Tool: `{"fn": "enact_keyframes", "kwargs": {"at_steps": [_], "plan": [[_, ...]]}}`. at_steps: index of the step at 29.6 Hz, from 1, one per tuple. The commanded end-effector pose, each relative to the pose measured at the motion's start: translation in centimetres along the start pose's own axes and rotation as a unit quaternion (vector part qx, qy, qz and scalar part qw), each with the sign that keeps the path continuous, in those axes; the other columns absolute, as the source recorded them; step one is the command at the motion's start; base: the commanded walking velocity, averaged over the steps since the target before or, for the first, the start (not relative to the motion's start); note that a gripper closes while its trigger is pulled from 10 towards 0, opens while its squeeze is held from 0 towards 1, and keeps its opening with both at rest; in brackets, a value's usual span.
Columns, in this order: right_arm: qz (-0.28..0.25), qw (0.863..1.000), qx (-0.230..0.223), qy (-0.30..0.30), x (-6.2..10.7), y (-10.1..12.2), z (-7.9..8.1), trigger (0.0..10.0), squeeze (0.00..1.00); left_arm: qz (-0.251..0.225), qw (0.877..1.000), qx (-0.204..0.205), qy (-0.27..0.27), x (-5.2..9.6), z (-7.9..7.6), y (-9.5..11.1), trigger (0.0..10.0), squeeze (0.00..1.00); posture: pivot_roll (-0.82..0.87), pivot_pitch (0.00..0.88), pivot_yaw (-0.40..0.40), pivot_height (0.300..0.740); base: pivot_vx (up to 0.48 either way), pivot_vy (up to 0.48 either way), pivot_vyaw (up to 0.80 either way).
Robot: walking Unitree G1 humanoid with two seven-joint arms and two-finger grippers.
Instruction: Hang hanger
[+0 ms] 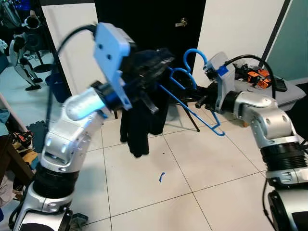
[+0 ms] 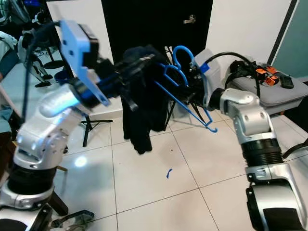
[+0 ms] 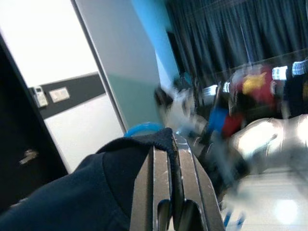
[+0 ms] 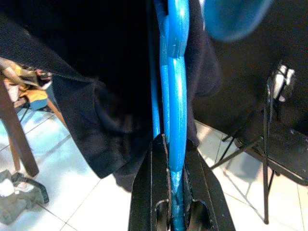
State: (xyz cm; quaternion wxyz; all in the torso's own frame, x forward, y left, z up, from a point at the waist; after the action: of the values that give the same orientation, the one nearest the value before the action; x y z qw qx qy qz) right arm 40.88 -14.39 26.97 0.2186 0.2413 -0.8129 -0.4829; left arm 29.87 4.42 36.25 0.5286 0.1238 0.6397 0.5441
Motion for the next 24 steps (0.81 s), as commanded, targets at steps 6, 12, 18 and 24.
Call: {"fn": "enact_keyframes", "kwargs": {"at_steps": [6,12,18,24], "plan": [[-0.017,0.999,-0.028,-0.044,-1.3,1.1,-0.6,10.0,0.0,-0.046,0.991,0.125,-0.008,-1.4,-2.7,-0.7,10.0,0.0,0.0,0.0,0.016,0.74,0.0,0.0,0.0],[-0.034,0.996,-0.061,-0.062,-3.5,1.5,0.7,10.0,0.0,-0.041,0.98,0.192,0.046,-2.7,-3.1,-3.1,10.0,0.0,0.0,0.0,0.016,0.74,0.0,0.0,0.0],[-0.114,0.985,-0.109,-0.065,-4.1,4.4,0.9,10.0,0.0,0.048,0.99,0.124,0.043,-2.6,-4.2,-6.1,10.0,0.0,0.0,0.0,0.017,0.74,0.0,0.0,0.0],[-0.164,0.977,-0.126,-0.06,-3.8,6.4,0.6,10.0,0.0,0.099,0.992,0.071,0.045,-2.2,-4.5,-7.7,10.0,1.0,0.0,0.0,0.016,0.74,0.0,0.0,0.0]]}}
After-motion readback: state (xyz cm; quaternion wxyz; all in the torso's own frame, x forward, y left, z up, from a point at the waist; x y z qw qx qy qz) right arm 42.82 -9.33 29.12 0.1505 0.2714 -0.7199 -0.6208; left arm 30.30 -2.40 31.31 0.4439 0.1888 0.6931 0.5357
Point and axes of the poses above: a point about 5 cm out from each wrist's last joint towards the gripper, its own x axis pointing back from the gripper into the wrist, its own y axis along the axis of the wrist's last joint, z = x × y, the point moved 5 cm from there along -x, pointing out of the wrist towards the gripper, and after that the axes turned 11 degrees about x, right-handed, at the moved point
